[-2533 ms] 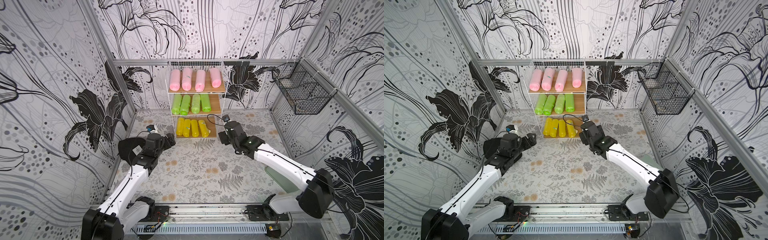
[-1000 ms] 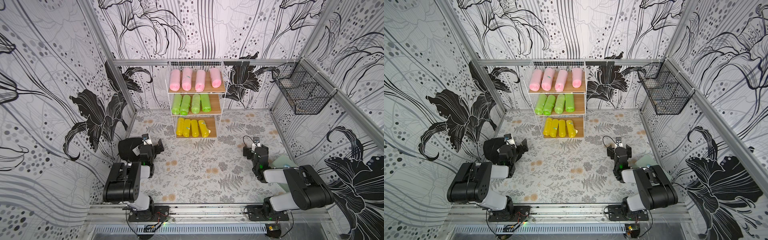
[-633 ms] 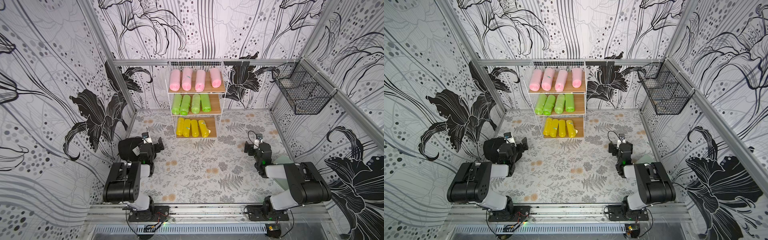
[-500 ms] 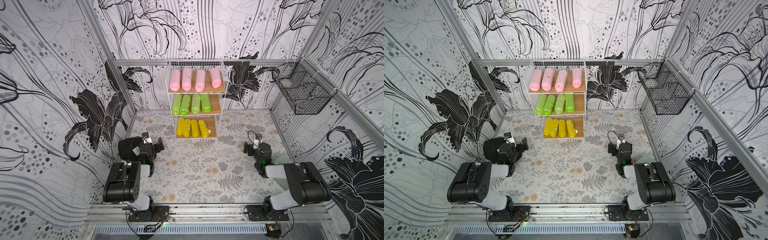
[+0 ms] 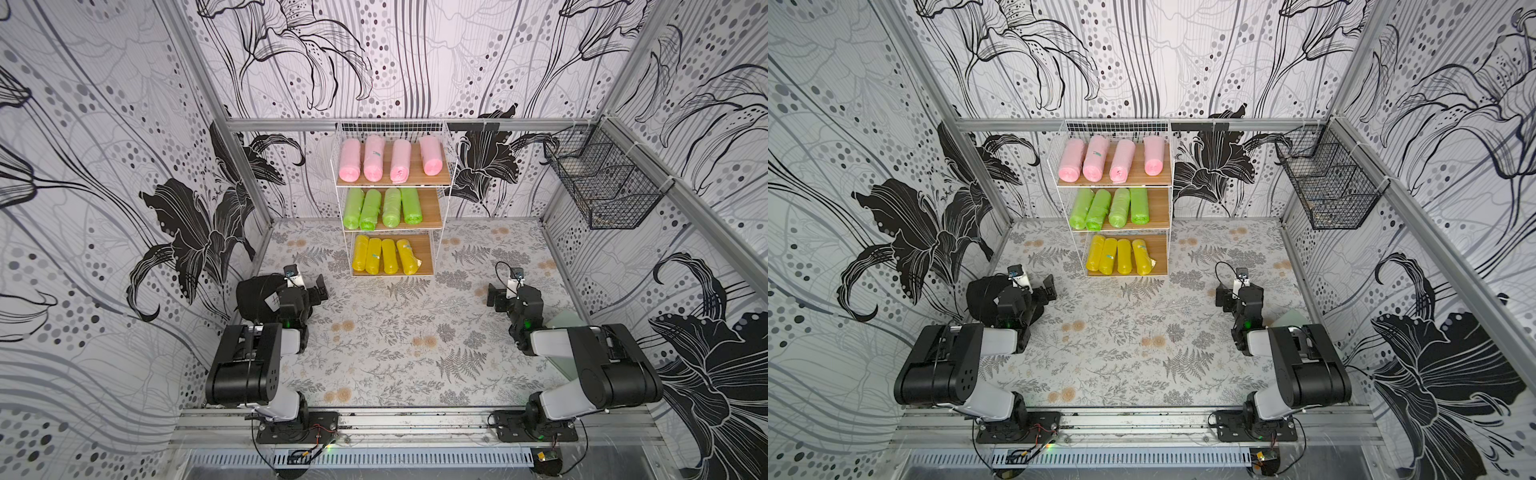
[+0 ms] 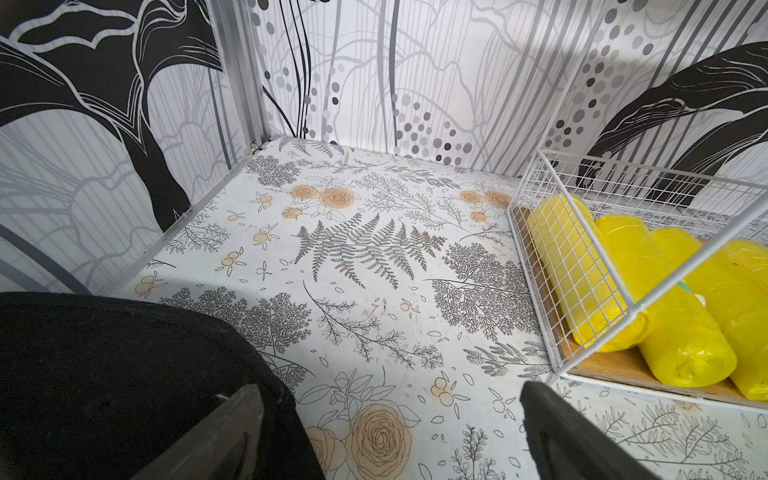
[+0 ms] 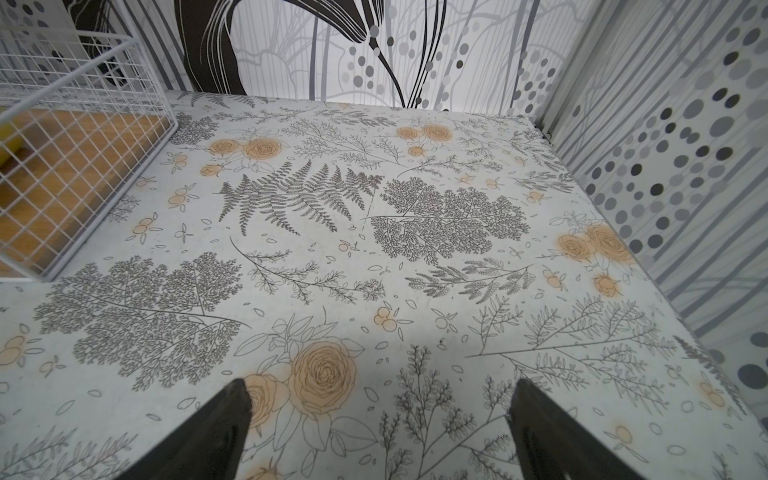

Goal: Sort the rolls of trash bags by color and place them on the shelf
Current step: Reset both arms

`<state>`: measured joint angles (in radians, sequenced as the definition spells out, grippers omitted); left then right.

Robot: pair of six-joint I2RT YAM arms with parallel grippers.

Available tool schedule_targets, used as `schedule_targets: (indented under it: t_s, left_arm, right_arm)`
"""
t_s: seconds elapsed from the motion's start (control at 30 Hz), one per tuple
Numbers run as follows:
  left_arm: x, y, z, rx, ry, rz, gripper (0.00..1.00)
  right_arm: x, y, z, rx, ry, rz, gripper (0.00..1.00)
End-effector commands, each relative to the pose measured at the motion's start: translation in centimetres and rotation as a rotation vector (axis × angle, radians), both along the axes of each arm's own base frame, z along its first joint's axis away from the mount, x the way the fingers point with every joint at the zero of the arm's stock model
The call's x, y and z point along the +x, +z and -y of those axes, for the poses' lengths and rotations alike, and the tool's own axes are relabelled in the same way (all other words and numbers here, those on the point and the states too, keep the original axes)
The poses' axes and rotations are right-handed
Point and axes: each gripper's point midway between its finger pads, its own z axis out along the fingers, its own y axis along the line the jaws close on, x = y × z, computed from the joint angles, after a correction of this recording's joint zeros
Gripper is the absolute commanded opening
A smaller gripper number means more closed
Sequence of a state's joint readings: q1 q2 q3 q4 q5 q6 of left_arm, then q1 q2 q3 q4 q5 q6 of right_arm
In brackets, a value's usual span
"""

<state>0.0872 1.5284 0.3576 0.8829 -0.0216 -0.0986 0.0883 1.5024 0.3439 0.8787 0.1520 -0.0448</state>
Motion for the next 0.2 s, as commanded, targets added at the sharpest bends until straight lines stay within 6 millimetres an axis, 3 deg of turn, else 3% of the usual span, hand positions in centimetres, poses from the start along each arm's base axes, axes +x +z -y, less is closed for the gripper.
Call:
schedule_targets:
  t_s: [0.0,0.17]
  left_arm:
    - [0.31,0.67,-0.17,0.014,-0.006,0.025,0.99]
    - [0.26,0.59,-0.17,0.012,-0.008,0.023,0.99]
  right_arm:
    - [0.19,0.06,0.03,0.018,-0.002,-0.003,1.00]
    - [0.23,0.15,0.02,0.018,-0.002,-0.001,1.00]
